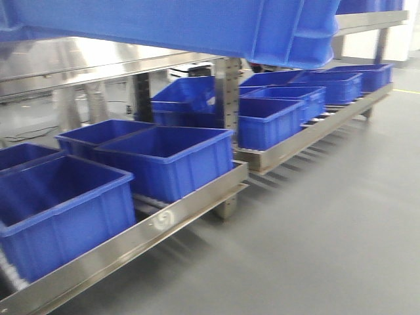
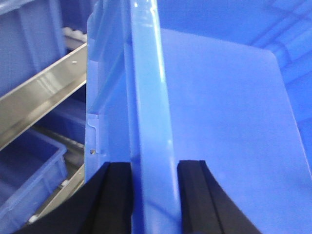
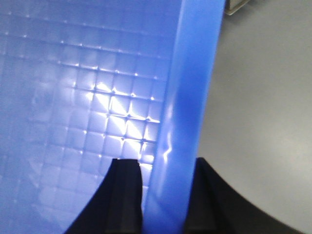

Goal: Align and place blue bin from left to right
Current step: 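Turn the base away from the rack carrying the bin in both grippers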

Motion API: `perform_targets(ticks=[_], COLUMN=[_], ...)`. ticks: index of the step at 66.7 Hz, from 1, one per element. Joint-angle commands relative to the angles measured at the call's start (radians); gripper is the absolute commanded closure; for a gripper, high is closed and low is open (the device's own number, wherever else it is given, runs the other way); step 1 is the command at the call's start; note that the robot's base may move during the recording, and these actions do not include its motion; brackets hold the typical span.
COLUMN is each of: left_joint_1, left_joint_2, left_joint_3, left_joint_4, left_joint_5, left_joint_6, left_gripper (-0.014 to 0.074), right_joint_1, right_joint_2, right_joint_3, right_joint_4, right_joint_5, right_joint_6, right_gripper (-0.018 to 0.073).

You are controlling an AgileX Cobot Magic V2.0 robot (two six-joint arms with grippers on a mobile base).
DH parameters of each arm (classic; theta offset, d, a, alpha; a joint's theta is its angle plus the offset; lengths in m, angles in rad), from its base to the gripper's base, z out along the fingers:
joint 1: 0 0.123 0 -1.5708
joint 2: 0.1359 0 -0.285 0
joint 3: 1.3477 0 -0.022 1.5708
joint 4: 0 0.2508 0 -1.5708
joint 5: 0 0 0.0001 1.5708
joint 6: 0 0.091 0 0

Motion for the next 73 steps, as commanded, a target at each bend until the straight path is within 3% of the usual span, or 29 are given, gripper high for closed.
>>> perform_targets(ticks=[1,73], left_joint_1=[-0.019,-0.019], left_joint_2=[-0.024,-0.024], left_joint_3=[-0.019,-0.019], left_joint_4=[-0.103,-0.103], left_joint_5=[-0.195,-0.195], left_joint_6=[-0.005,-0.005], left_gripper=[0.0707,0.0707], right_joint_1=[0.016,0.016], right_joint_2=[-0.014,-0.014], right_joint_3=[-0.017,-0.017], right_joint_4=[0.09,0.09], right_joint_5=[-0.094,-0.094], right_joint_6=[-0.025,-0.025], right_gripper=[0.0619,0.0619])
